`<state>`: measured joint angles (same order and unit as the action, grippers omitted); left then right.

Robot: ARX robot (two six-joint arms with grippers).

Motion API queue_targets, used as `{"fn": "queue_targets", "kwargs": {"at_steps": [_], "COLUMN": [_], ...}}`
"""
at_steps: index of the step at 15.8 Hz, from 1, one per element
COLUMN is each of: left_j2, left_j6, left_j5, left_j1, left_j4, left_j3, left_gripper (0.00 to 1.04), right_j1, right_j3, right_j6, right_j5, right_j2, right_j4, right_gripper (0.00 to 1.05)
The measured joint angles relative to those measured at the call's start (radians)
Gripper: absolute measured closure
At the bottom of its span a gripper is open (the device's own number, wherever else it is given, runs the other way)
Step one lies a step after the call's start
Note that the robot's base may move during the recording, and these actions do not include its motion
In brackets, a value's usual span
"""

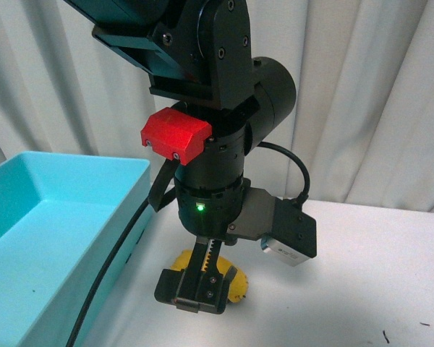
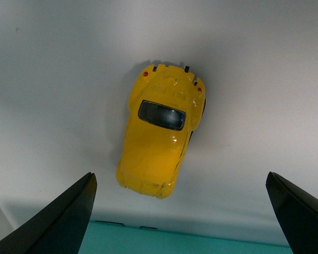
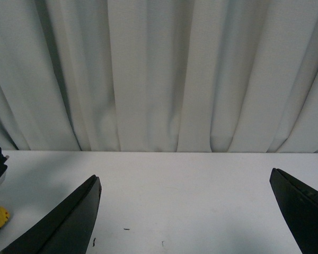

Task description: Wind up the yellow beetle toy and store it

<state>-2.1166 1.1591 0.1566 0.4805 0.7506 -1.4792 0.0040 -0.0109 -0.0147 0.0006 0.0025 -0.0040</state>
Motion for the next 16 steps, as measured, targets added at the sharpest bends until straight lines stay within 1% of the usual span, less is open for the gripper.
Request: {"fn": "queue_targets", "kwargs": {"at_steps": [1,5,8,10,11,13,14,16], "left_j2": [-0.023,-0.074,-0.092,-0.102,-0.111,-0.114,-0.116,-0.116], "left_j6": [-0.024,-0.094,-0.097,-0.069,-0.032,-0.034,-0.034,-0.033], "left_j5": [-0.012,-0.006,-0.012,-0.028,-0.042,-0.041,-0.041,-0.042], "left_j1": [0.0,-0.007,-0.013,-0.016,-0.023,-0.027,-0.032,-0.033], "left_j4": [-0.001,-0.048,-0.089,-0.104,-0.112,-0.117,-0.122,-0.124], "left_j3": [-0.011,-0.022,-0.012,-0.002,0.011,0.014,0.016,0.016], "left_gripper": [0.07,0.07,0.07,0.07,0.11,0.25,0.36,0.43], "right_j1": [0.0,0.0,0.0,0.0,0.0,0.0,0.0,0.0], "right_j3": [0.0,0.0,0.0,0.0,0.0,0.0,0.0,0.0], "right_j6": [0.0,0.0,0.0,0.0,0.0,0.0,0.0,0.0], "right_j5": [0.0,0.0,0.0,0.0,0.0,0.0,0.0,0.0], "right_j2": [0.0,0.0,0.0,0.0,0.0,0.0,0.0,0.0], "right_j4": [0.0,0.0,0.0,0.0,0.0,0.0,0.0,0.0], "right_gripper": [0.07,0.07,0.07,0.07,0.07,0.07,0.07,0.07]}}
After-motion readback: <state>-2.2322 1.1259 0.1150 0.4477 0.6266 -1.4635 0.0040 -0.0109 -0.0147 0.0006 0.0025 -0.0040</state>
